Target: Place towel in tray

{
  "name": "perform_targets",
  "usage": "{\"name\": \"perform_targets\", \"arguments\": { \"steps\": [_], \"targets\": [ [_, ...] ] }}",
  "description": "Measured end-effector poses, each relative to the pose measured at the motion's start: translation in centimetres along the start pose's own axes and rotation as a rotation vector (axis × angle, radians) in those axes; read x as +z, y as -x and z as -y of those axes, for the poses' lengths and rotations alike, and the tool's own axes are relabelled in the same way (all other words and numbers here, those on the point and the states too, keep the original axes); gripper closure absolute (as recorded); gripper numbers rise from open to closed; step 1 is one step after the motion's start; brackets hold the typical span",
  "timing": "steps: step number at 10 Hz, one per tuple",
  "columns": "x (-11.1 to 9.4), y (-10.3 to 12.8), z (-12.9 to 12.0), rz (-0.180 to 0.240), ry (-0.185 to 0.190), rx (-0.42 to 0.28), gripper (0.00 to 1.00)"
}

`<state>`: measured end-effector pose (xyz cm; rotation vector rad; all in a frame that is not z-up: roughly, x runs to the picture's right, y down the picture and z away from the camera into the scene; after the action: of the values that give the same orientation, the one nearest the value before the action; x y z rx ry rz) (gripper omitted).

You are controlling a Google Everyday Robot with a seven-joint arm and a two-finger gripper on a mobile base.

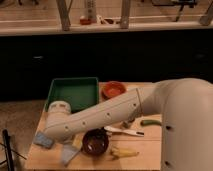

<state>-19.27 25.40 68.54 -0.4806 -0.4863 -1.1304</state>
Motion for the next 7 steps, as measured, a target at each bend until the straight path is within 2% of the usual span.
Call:
{"name": "perform_targets", "arguments": {
  "steps": [3,7],
  "targets": [
    [0.1,0.9,0.4,0.05,0.011,0.031,0.2],
    [1.4,2.7,1.3,0.115,-0.002,0.09,0.2]
  ]
}}
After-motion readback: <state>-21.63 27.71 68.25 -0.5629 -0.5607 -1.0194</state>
